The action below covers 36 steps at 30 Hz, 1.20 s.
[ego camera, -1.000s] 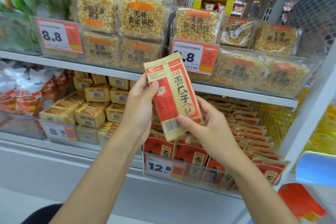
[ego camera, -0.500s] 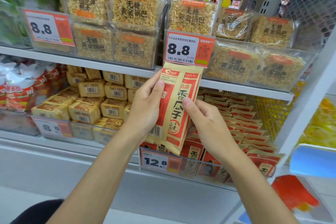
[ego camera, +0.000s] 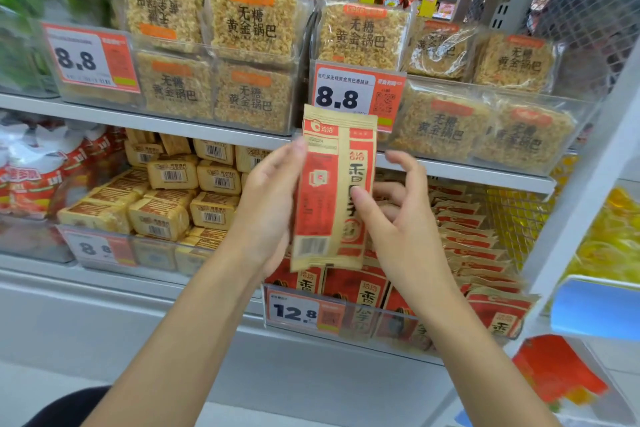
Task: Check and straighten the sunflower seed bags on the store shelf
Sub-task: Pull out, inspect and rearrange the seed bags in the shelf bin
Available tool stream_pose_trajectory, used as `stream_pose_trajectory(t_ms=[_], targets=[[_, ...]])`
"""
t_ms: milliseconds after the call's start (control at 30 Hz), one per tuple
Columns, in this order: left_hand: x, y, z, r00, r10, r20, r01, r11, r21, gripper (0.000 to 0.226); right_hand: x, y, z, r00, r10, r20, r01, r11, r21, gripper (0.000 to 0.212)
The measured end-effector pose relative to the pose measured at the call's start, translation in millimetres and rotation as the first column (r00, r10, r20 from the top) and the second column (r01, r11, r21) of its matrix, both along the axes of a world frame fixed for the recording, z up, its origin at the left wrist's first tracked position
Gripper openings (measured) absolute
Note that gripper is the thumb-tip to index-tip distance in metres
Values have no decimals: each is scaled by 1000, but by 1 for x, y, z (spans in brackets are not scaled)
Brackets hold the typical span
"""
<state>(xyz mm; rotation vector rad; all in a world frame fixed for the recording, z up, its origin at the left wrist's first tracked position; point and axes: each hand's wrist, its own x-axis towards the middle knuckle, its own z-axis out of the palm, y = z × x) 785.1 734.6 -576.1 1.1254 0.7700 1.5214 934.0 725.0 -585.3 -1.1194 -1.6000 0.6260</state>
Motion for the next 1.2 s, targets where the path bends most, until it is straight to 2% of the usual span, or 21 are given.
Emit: stream_pose_trajectory(t_ms=[67,100,200,267,333,400,467,500,567,700,800,900,1033,1200], targets=[[2,-2,1,977,-154,145,159,987,-28,46,3,1,2,999,-6,31,3,997,82,41],[3,-4,2,963,-215,165,220,976,-13,45,4,1,4,999,43,13,-44,995,87,41],[7,-5,1,971,-238,-15,239,969,69,31,4,-3,9,957,276,-86,-277,961,9,58],[6,-1,-2,980,-98,-173,122,983,135,26,3,-4,7,928,361,-93,-365,930,-29,55],[2,3,-5,947,50,-318,15,980,199,37,2,-5,4,926,360,-116,-369,927,-66,40],[-4,4,-5,914,111,-391,-42,982,182,46,1,-3,1,897,342,-280,-380,921,-91,33],[-7,2,-4,923,35,-384,8,994,110,43,0,-1,-1,826,322,-462,-401,912,-82,35],[-7,0,-3,925,-11,-379,44,996,80,36,0,0,0,806,316,-500,-403,912,-73,35],[-7,-1,-2,911,-22,-412,56,996,71,25,0,2,1,806,314,-502,-400,914,-71,34],[-14,2,-2,899,-18,-439,55,996,73,28,5,7,0,859,272,-434,-343,935,-93,35],[-19,3,-2,887,-49,-459,58,998,6,30,14,13,2,853,229,-469,-311,945,-103,41],[-20,6,-6,874,-64,-483,41,998,-57,29,26,17,2,875,218,-432,-294,949,-118,35],[-20,11,-11,841,69,-536,-64,998,28,21,32,20,1,891,205,-404,-290,943,-162,30],[-17,13,-1,785,162,-598,-43,977,208,20,39,16,12,929,222,-295,-273,951,-145,33]])
